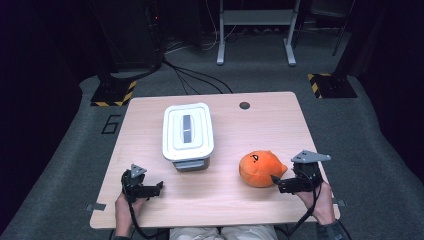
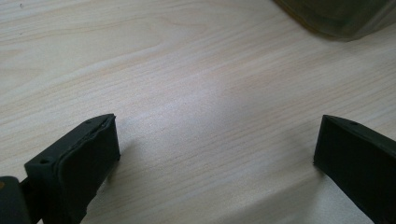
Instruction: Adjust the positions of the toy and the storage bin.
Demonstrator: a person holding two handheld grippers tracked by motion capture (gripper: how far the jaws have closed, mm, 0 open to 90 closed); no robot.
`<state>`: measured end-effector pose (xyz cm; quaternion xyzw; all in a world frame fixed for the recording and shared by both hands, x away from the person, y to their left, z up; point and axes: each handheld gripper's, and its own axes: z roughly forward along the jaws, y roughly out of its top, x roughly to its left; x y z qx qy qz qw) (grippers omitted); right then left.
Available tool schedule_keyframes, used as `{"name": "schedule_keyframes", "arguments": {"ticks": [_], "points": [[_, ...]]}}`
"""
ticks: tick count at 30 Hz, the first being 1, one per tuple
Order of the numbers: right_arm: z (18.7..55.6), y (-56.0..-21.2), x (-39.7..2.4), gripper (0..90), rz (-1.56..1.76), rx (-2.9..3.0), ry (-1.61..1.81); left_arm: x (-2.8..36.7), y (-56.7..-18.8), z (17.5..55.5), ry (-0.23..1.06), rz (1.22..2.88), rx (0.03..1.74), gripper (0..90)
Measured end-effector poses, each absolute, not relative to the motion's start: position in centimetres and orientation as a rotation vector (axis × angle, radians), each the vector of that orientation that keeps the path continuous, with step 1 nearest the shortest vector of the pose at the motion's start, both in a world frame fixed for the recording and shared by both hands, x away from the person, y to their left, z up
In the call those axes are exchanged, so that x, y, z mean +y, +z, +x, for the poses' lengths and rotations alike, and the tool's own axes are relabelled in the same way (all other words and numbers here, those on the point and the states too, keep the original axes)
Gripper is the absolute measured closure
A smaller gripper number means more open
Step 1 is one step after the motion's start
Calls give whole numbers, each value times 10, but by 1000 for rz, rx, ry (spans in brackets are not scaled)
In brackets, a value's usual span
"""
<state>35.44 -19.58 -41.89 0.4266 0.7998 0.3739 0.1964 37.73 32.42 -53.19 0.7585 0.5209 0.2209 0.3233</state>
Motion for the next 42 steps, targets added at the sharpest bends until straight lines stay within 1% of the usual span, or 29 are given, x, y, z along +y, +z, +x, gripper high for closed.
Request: {"name": "schedule_keyframes", "arguments": {"ticks": [12,19,20,22,23,24,25,26,27,28,29,30,31,33,34,35,38,40,42], "points": [[381,-428,-162,0,1172,2321,1064,324,-532,377,581,1990,1366,0],[387,-431,-156,0,1183,2322,1041,324,-532,377,581,1989,1367,0],[389,-432,-155,14,1190,2323,1036,324,-532,377,581,1989,1366,0],[392,-437,-156,74,1182,2327,1020,324,-532,377,581,1990,1366,0],[394,-443,-155,140,1206,2315,994,324,-532,377,581,1991,1366,0],[394,-443,-155,140,1206,2315,994,324,-532,377,581,1991,1366,0],[396,-450,-157,202,1235,2307,1010,324,-532,377,581,1991,1366,0],[396,-450,-157,202,1235,2307,1010,324,-532,377,581,1991,1366,0],[397,-457,-158,293,1259,2303,1021,324,-532,377,581,1991,1367,0],[397,-460,-157,343,1249,2311,1018,324,-532,377,582,1990,1367,0],[397,-460,-157,343,1249,2311,1018,324,-532,377,582,1990,1367,0],[396,-462,-155,393,1241,2315,1014,324,-532,377,582,1990,1366,0],[393,-464,-153,490,1233,2308,1013,324,-532,377,582,1990,1367,0],[391,-465,-154,568,1212,2294,1026,324,-532,377,583,1990,1368,0],[389,-465,-155,596,1204,2277,1041,324,-532,377,583,1990,1369,0],[389,-465,-155,596,1204,2277,1041,324,-532,377,583,1990,1369,0],[385,-466,-156,649,1179,2227,1085,324,-532,377,583,1989,1369,1],[383,-461,-161,668,1173,2187,1116,324,-532,377,582,1991,1368,0],[383,-457,-165,669,1177,2171,1126,324,-532,377,582,1990,1369,0]]}}
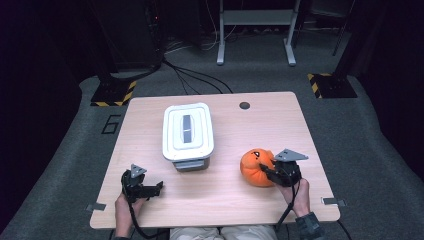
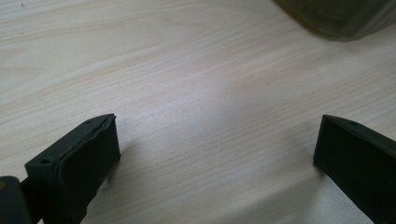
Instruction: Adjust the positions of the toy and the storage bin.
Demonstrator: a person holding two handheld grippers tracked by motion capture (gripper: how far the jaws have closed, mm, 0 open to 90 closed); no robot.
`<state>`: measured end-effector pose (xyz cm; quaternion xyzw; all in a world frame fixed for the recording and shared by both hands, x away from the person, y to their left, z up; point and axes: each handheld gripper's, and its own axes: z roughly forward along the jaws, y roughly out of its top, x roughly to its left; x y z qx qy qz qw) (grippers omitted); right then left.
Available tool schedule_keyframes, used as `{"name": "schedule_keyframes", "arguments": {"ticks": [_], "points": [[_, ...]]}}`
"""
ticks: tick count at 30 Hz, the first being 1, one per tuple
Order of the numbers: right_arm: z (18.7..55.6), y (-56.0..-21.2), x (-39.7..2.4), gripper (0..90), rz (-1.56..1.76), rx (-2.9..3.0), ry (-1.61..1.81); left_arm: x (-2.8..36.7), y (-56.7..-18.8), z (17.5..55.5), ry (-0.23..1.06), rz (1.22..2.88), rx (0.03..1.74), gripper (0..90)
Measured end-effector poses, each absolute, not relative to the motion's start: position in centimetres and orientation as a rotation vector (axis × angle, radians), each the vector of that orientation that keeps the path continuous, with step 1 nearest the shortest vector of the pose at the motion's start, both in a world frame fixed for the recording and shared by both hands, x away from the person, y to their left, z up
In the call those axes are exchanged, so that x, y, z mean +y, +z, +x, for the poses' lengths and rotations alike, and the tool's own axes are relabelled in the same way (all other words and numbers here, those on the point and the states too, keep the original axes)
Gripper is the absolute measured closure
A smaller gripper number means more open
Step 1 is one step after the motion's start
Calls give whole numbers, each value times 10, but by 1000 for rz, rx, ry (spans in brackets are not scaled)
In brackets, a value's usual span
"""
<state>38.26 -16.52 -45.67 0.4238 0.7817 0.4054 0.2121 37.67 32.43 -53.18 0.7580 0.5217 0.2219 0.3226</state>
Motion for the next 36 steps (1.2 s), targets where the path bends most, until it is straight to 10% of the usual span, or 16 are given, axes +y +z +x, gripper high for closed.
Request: {"name": "schedule_keyframes", "arguments": {"ticks": [24,36], "points": [[400,-416,-244,658,1272,1882,979,324,-532,377,582,1990,1370,0],[428,-476,-266,647,1381,1896,926,324,-532,377,583,1989,1370,0]]}}
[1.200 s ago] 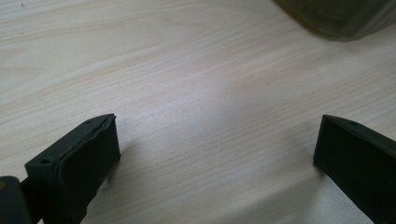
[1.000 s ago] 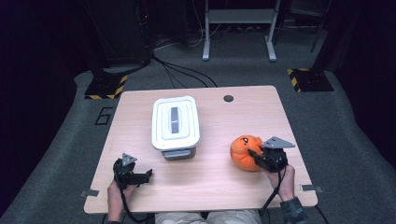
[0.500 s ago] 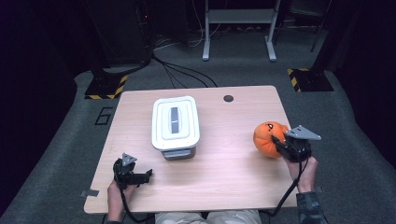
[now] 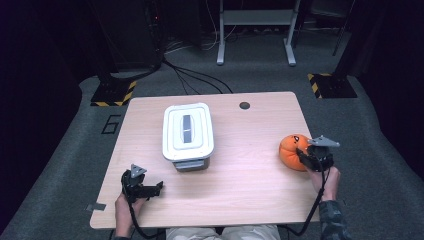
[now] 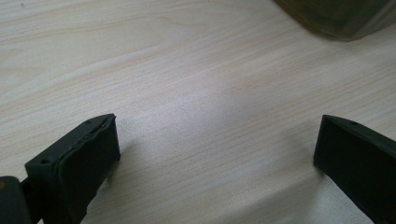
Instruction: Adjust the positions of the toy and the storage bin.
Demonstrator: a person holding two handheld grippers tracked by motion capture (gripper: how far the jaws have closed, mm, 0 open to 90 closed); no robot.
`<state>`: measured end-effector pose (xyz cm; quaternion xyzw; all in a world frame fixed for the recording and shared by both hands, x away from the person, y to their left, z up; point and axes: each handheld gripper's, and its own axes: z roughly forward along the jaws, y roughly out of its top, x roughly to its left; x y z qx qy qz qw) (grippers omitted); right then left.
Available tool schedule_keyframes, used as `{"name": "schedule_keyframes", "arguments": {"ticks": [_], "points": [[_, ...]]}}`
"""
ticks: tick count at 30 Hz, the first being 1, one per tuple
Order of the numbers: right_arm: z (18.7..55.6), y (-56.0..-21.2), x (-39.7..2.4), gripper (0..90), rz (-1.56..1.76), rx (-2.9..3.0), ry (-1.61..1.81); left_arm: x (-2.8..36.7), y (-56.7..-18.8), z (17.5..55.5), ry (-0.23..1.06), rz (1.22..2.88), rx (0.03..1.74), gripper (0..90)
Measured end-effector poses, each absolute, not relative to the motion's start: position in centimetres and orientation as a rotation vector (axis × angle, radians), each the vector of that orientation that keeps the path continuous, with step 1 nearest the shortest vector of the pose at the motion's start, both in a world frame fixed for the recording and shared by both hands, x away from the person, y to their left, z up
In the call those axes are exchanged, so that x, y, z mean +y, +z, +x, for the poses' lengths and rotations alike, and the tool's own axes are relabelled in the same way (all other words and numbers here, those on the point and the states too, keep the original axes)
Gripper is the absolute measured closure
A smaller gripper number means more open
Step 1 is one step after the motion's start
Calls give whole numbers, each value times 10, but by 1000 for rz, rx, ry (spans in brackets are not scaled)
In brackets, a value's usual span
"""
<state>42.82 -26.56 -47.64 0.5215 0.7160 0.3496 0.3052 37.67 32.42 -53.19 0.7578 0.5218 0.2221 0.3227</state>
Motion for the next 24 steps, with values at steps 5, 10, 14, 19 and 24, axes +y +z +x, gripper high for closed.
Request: {"name": "schedule_keyframes", "arguments": {"ticks": [5,10,14,19,24], "points": [[426,-470,-267,612,1392,1890,932,324,-532,377,582,1990,1370,0],[425,-464,-269,478,1397,1885,937,324,-532,377,583,1990,1369,0],[423,-459,-271,334,1405,1868,954,324,-532,377,582,1990,1369,1],[415,-450,-271,194,1382,1852,995,324,-532,377,583,1990,1369,1],[404,-439,-269,123,1359,1846,1042,324,-532,377,583,1990,1370,0]]}}
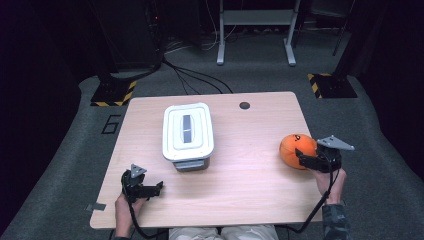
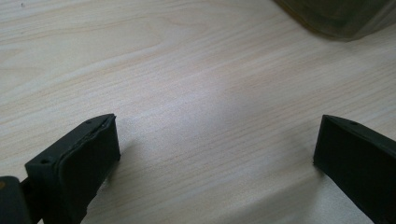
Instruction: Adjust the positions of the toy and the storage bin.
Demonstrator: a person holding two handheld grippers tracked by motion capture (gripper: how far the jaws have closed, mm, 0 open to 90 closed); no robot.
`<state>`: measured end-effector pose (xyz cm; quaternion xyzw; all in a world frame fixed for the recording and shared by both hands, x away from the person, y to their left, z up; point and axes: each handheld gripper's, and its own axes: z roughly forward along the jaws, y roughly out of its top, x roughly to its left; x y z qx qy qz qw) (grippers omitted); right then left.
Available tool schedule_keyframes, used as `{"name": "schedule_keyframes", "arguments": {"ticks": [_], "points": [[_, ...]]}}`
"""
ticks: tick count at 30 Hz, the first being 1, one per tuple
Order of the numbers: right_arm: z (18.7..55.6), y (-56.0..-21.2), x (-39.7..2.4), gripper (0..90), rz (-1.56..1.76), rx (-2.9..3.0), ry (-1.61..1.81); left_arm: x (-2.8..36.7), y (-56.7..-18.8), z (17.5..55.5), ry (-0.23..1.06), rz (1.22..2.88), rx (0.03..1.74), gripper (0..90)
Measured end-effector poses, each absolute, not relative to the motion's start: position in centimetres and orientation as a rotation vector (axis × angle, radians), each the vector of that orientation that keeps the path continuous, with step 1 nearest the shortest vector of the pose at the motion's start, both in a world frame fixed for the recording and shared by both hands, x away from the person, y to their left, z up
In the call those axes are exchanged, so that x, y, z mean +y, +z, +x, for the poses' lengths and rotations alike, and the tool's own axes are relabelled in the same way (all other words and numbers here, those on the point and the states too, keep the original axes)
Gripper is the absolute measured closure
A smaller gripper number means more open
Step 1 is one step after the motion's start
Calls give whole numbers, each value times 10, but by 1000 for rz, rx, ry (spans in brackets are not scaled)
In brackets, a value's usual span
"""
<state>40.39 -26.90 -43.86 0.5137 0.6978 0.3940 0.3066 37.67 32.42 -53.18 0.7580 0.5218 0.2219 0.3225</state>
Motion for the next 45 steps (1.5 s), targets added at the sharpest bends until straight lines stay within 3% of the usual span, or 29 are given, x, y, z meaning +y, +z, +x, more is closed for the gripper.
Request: {"name": "schedule_keyframes", "arguments": {"ticks": [1,5,22,30,37,45], "points": [[397,-434,-265,56,1340,1875,1065,324,-532,377,582,1990,1368,1],[385,-429,-254,2,1290,1921,1067,324,-532,377,582,1991,1368,1],[350,-446,-202,0,1139,2038,1194,324,-532,377,585,1988,1370,1],[355,-478,-181,0,1140,2155,1162,324,-532,377,583,1990,1369,1],[381,-524,-166,0,1181,2299,1038,323,-532,376,588,1979,1387,0],[393,-528,-161,0,1183,2344,957,321,-532,376,596,1967,1406,0]]}}
